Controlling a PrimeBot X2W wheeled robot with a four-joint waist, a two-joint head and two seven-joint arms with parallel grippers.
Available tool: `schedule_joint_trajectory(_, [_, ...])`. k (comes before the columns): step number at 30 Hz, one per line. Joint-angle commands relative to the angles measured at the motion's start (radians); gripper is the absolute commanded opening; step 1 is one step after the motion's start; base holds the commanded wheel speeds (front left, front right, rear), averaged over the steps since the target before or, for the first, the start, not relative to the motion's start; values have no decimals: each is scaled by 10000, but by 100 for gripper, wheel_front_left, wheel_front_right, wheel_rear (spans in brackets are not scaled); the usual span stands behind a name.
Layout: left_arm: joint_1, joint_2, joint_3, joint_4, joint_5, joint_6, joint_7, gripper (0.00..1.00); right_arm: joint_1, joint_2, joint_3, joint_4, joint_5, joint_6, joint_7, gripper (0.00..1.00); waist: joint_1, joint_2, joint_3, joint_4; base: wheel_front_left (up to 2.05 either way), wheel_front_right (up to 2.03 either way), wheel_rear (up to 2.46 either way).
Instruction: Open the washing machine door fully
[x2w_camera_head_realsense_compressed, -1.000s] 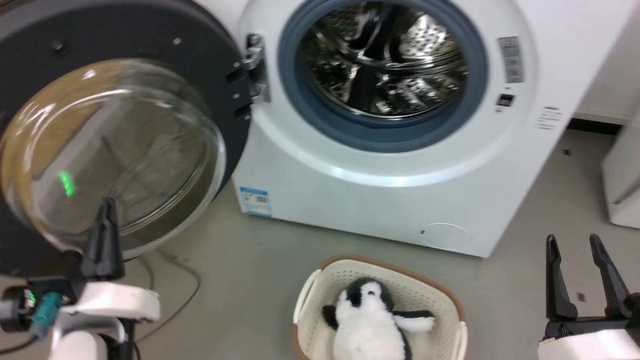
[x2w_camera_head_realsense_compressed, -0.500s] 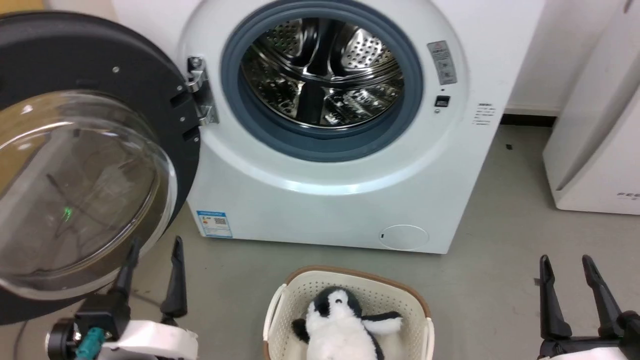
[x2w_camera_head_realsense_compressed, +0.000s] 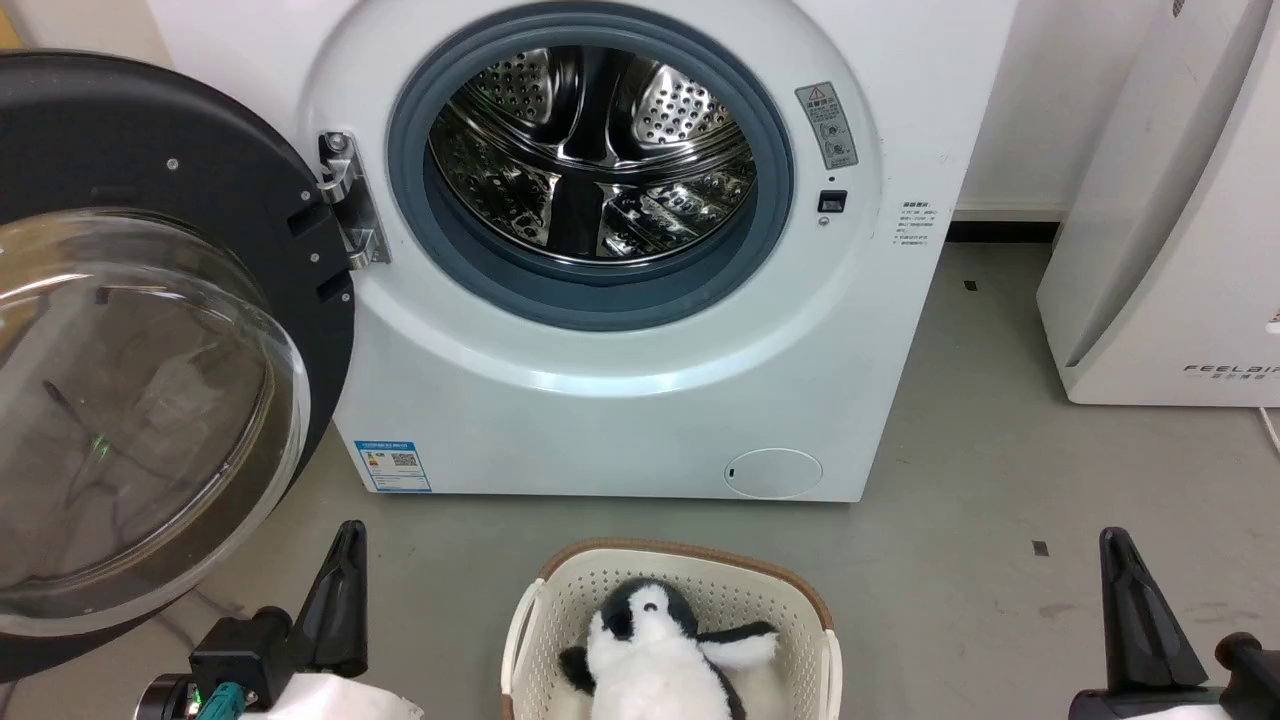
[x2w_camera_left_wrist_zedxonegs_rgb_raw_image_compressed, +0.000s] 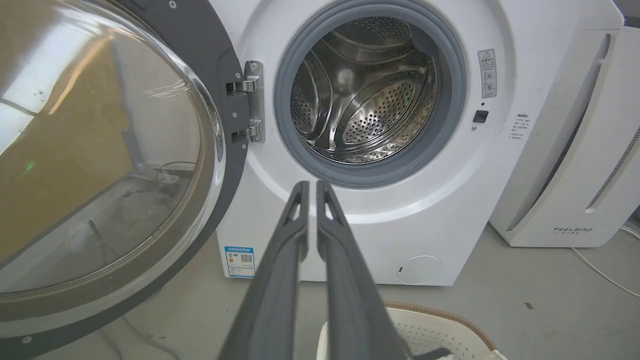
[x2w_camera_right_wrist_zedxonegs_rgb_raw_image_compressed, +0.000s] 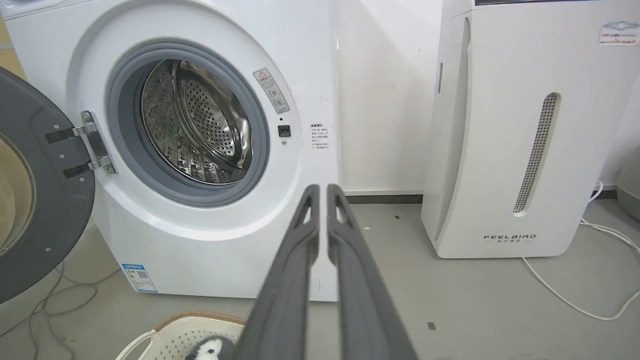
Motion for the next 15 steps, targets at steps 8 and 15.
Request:
schedule_joint_trajectory(8, [-6, -10, -59, -134, 90, 93, 198, 0, -89, 1, 89, -6, -91, 1, 188, 0, 1, 0, 24, -26, 0, 0, 0])
schedule_joint_trajectory(15, [-10, -17, -100, -233, 157, 163, 345, 0, -155, 1, 158, -10, -160, 1, 331, 0, 1, 0, 43, -49, 0, 0, 0])
